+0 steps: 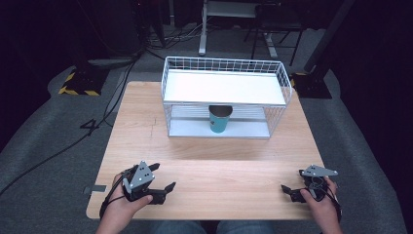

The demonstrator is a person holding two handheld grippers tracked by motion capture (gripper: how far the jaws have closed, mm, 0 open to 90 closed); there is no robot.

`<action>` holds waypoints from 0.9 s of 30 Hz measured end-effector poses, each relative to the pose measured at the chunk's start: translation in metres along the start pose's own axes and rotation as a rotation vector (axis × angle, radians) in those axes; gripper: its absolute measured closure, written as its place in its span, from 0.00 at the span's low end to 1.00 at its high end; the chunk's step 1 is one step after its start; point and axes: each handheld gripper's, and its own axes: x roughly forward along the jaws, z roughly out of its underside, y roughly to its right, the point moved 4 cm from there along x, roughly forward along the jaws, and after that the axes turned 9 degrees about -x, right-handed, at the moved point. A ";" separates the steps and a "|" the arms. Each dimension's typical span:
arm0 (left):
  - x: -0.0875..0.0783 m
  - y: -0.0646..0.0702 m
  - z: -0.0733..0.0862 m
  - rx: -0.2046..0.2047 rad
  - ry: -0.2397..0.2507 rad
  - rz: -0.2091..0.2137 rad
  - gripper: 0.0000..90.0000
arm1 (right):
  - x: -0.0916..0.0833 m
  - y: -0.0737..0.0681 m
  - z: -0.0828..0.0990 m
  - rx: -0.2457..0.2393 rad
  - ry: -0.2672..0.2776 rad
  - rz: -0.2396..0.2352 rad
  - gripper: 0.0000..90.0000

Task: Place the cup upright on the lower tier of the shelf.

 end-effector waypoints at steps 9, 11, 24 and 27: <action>0.016 -0.016 0.032 -0.026 -0.091 -0.015 0.22 | 0.000 0.000 0.000 0.000 0.000 0.000 0.00; 0.020 -0.019 0.039 -0.037 -0.122 -0.018 0.22 | 0.000 0.000 0.000 0.000 0.000 0.000 0.00; 0.030 -0.028 0.055 -0.025 -0.200 -0.022 0.19 | 0.000 0.000 0.000 0.000 0.000 0.000 0.00; 0.032 -0.031 0.054 -0.035 -0.201 -0.036 0.16 | 0.000 0.000 0.000 0.000 0.000 0.000 0.00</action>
